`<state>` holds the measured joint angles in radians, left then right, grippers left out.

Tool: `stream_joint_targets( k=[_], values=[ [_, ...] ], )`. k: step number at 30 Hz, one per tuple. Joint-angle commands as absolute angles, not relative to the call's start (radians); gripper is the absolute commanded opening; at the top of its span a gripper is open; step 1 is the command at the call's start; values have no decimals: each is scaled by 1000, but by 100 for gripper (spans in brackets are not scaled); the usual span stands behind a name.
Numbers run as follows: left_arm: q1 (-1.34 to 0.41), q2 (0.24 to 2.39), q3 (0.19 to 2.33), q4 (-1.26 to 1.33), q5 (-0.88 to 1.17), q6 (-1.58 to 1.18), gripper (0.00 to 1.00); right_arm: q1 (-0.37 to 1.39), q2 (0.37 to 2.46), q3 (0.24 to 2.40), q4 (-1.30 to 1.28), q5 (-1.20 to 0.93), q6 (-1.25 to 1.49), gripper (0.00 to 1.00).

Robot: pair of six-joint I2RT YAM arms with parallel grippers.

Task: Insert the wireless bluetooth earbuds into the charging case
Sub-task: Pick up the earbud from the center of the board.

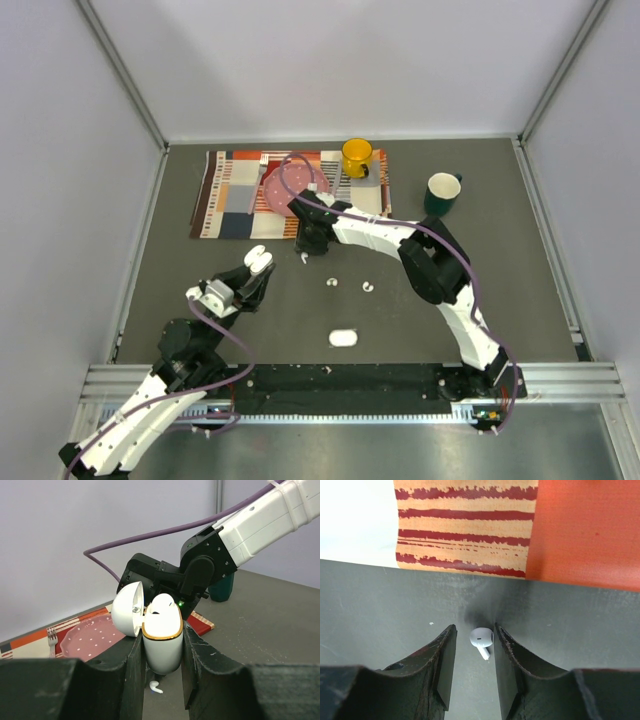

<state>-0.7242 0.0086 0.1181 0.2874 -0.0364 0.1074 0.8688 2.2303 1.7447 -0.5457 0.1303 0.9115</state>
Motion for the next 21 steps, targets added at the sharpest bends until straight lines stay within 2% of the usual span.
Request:
stream_joint_targets(
  k=[1, 21],
  values=[
    [-726, -132, 161, 321, -57, 117, 0, 887, 2252, 1792, -549, 149, 907, 35],
    [-726, -133, 161, 318, -61, 115, 0, 890, 2264, 1792, -555, 152, 890, 30]
  ],
)
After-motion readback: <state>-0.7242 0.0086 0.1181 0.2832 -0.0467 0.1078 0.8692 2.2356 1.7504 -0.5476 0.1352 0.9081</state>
